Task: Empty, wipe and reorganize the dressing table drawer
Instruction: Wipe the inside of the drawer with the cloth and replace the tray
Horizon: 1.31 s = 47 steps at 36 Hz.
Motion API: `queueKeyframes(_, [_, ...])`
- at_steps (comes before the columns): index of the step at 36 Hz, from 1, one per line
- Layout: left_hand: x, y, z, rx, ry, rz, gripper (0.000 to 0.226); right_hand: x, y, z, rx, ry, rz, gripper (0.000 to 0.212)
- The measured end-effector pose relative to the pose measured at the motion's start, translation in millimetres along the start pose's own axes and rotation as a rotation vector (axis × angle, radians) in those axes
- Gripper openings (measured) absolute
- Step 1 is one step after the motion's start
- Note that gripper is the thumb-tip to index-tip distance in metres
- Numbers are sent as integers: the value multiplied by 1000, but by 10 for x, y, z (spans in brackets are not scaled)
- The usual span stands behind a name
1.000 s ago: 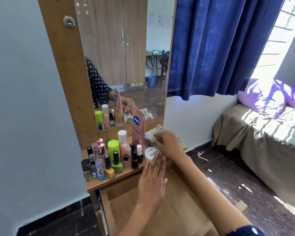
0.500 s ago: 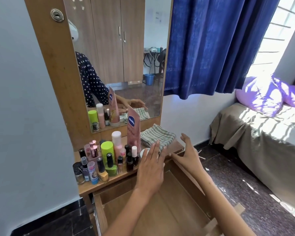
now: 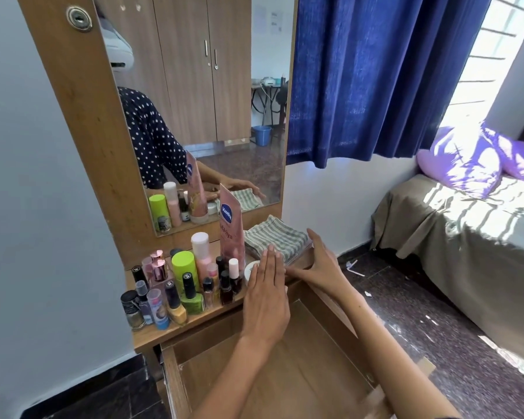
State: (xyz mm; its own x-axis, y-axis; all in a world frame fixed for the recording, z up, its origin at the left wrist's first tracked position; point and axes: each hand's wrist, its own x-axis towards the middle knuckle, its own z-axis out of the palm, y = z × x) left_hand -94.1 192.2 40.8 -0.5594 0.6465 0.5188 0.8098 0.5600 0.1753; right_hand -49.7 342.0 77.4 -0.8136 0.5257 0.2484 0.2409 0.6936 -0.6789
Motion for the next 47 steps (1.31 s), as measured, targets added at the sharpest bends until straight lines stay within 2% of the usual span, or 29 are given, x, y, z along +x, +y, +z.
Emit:
queueKeyframes(6, [1, 17, -35, 8, -3, -13, 73, 54, 19, -5, 13, 13, 8, 117])
queueKeyframes(10, [7, 40, -65, 12, -3, -21, 77, 69, 15, -38, -70, 23, -7, 122])
queueKeyframes(14, [9, 38, -80, -17, -26, -22, 81, 68, -24, -14, -112, -25, -19, 115])
queueKeyframes(18, [13, 38, -90, -29, -28, -21, 85, 88, -76, -10, -129, -89, -7, 122])
queueKeyframes(24, [20, 48, -86, -4, -41, -17, 89, 98, -98, -95, -108, -108, -7, 121])
queueKeyframes(30, [13, 100, -90, 13, -28, -30, 88, 51, -110, -108, -193, -32, -46, 116])
queueKeyframes(39, [17, 102, -117, 34, -61, -34, 90, -51, 88, -160, -287, 22, -16, 124])
queueKeyframes(47, [8, 97, -118, 43, -83, -50, 87, -58, -49, -170, -181, -8, 14, 124])
